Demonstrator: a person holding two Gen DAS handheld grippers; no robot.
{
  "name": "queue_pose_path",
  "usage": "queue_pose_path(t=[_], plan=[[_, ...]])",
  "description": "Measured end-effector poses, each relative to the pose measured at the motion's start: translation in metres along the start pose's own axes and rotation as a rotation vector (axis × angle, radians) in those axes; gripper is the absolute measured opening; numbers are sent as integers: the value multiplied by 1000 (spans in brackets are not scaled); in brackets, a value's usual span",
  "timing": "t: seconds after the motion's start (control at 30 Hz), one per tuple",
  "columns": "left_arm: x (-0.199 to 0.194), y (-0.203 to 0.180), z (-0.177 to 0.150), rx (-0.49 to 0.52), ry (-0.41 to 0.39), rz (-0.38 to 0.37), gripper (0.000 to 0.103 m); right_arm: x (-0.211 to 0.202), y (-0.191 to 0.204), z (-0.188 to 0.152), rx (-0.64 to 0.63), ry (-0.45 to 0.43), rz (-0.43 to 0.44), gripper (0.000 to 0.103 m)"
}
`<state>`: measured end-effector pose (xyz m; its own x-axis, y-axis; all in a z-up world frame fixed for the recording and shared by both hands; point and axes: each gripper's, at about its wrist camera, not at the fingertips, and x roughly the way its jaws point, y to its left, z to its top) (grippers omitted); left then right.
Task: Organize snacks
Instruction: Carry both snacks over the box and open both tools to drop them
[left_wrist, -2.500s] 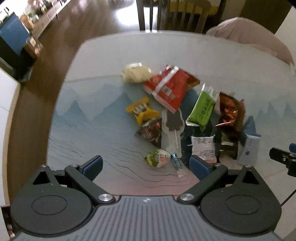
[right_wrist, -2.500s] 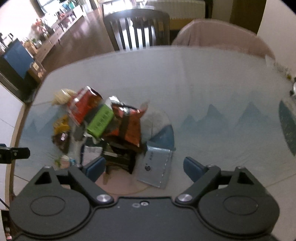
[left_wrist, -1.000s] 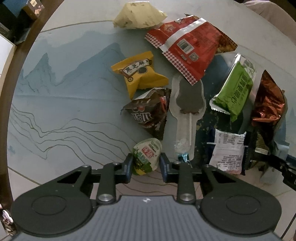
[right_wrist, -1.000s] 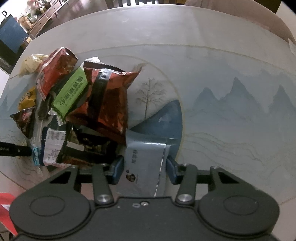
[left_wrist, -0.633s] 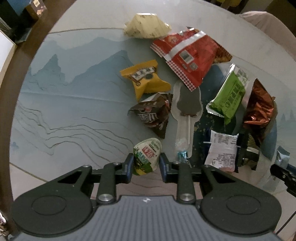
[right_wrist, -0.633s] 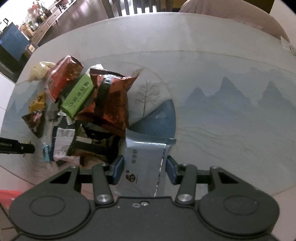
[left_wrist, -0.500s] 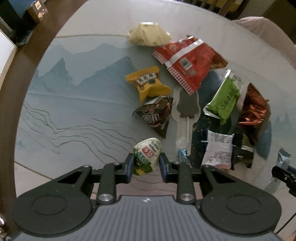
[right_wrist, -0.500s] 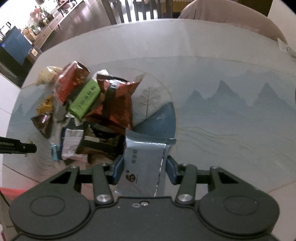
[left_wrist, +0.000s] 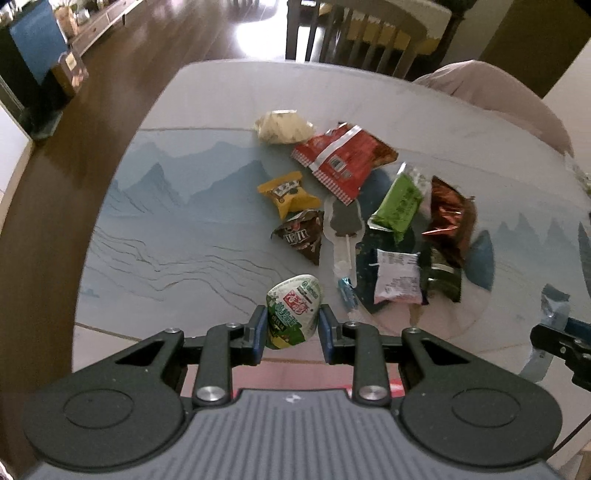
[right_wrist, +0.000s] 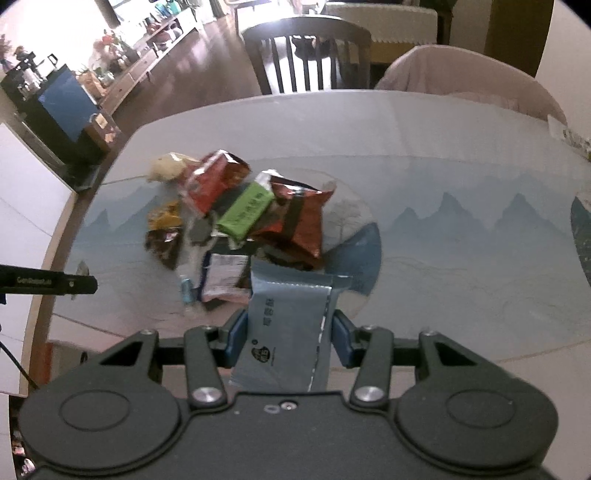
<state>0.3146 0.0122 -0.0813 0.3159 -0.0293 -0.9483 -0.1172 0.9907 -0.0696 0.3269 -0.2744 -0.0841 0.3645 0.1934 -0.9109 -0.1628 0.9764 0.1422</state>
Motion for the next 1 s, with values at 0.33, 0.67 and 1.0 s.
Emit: queue_pose_path(t=[0.33, 0.67, 1.0], plan=[[-64, 1, -32, 69, -59, -15, 28, -52, 38, -27, -49, -54, 44, 47], [-116, -1, -74, 146, -85, -35, 28, -85, 71, -56, -98, -78, 82, 47], [-142, -1, -123, 201, -67, -62, 28, -104, 98, -91, -146, -73, 118, 47]])
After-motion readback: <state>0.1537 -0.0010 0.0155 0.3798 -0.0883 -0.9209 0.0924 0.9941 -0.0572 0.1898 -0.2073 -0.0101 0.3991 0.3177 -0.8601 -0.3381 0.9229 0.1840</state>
